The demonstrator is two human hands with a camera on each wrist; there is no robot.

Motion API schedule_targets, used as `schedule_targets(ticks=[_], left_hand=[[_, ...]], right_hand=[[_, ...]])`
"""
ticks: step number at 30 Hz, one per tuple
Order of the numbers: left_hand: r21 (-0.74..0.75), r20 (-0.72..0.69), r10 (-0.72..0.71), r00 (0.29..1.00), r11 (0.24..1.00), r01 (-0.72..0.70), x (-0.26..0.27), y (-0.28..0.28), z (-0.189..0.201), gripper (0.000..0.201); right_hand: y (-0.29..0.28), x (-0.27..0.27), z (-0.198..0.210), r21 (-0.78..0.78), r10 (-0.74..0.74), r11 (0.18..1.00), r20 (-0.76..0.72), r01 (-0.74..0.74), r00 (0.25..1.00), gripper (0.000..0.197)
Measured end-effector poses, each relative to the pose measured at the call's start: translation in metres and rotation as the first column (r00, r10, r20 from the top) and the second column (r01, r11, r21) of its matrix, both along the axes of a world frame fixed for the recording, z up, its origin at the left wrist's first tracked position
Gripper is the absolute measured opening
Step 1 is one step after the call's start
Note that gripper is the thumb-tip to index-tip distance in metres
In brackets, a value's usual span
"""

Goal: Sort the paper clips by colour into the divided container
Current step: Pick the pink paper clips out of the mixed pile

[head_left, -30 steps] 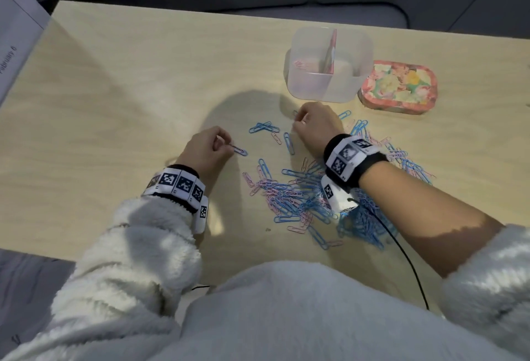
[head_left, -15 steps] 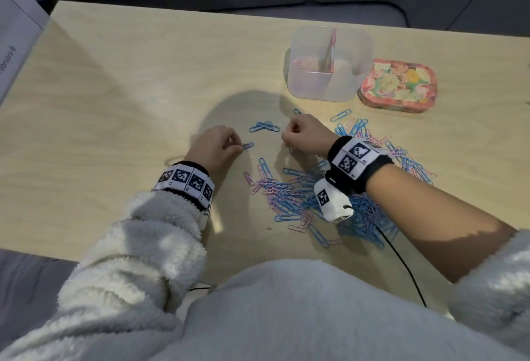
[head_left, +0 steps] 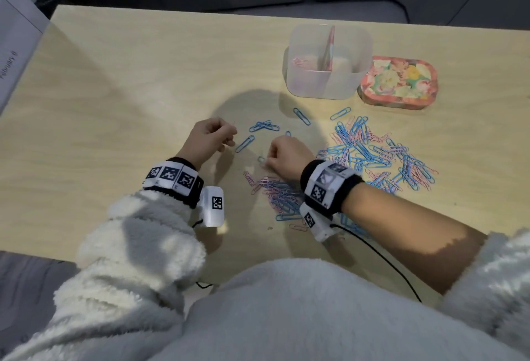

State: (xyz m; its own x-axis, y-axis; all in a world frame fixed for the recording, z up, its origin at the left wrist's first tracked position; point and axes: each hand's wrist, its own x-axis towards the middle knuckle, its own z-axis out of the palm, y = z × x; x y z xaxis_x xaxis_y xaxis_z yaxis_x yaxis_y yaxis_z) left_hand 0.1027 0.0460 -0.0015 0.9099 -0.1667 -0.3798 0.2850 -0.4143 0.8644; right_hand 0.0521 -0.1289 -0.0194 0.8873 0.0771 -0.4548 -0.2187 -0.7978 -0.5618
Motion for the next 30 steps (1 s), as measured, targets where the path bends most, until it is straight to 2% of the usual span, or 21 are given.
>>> schedule_targets(ticks=[3, 5, 9, 12, 16, 19, 21, 23, 25, 27, 28, 29, 30], left_hand=[[-0.087, -0.085, 0.044, 0.995, 0.995, -0.051, -0.008, 0.006, -0.002, 0.016], [-0.133, -0.128, 0.067, 0.989, 0.988, -0.084, -0.013, 0.008, -0.005, 0.017], [-0.272, -0.216, 0.088, 0.972, 0.951, -0.147, -0.024, 0.004, -0.009, 0.020], [-0.297, -0.221, 0.055, 0.974, 0.947, -0.121, -0.031, 0.003, -0.011, 0.012], [-0.314, -0.219, 0.000, 0.976, 0.947, -0.071, -0.033, 0.005, -0.013, 0.015], [-0.210, -0.204, -0.054, 0.977, 0.978, 0.010, -0.032, 0.004, -0.015, 0.025], [-0.067, -0.153, -0.136, 0.979, 0.990, 0.127, -0.033, 0.005, -0.013, 0.021], [0.074, -0.061, -0.320, 0.945, 0.943, 0.324, -0.036, 0.005, -0.009, 0.009], [0.257, 0.024, -0.495, 0.869, 0.843, 0.473, -0.039, 0.005, -0.010, 0.018], [0.421, 0.062, -0.585, 0.809, 0.750, 0.510, -0.041, 0.003, -0.014, 0.017], [0.460, 0.057, -0.603, 0.796, 0.723, 0.515, -0.042, 0.002, -0.014, 0.015], [0.479, 0.048, -0.610, 0.791, 0.709, 0.517, -0.043, 0.002, -0.015, 0.013], [0.492, 0.038, -0.613, 0.789, 0.699, 0.519, -0.043, 0.001, -0.015, 0.012]], right_hand=[[-0.020, 0.010, 0.000, 0.062, -0.186, 0.981, 0.021, 0.184, 0.982, 0.014], [-0.030, 0.014, 0.000, 0.060, -0.213, 0.976, 0.058, 0.209, 0.975, 0.011], [-0.025, 0.004, 0.002, 0.000, -0.151, 0.988, 0.135, 0.152, 0.979, 0.014], [-0.016, -0.007, 0.003, -0.083, -0.004, 0.996, 0.196, 0.021, 0.981, 0.017], [-0.014, -0.004, 0.000, -0.075, 0.072, 0.995, 0.063, -0.068, 0.995, 0.011], [-0.017, -0.001, 0.006, -0.045, 0.113, 0.993, 0.004, -0.113, 0.994, 0.016], [-0.021, -0.002, 0.011, 0.078, 0.056, 0.995, -0.002, -0.056, 0.998, 0.019], [-0.024, -0.005, 0.014, 0.296, -0.039, 0.953, -0.077, 0.060, 0.996, 0.017], [-0.023, -0.009, 0.012, 0.445, -0.100, 0.879, -0.180, 0.172, 0.979, 0.015], [-0.019, -0.012, 0.011, 0.467, -0.125, 0.859, -0.202, 0.208, 0.971, 0.016], [-0.016, -0.012, 0.010, 0.441, -0.117, 0.880, -0.158, 0.176, 0.980, 0.010], [-0.014, -0.013, 0.009, 0.386, -0.072, 0.917, -0.090, 0.101, 0.993, 0.004], [-0.012, -0.014, 0.006, 0.274, 0.002, 0.962, -0.025, 0.005, 1.000, 0.011]])
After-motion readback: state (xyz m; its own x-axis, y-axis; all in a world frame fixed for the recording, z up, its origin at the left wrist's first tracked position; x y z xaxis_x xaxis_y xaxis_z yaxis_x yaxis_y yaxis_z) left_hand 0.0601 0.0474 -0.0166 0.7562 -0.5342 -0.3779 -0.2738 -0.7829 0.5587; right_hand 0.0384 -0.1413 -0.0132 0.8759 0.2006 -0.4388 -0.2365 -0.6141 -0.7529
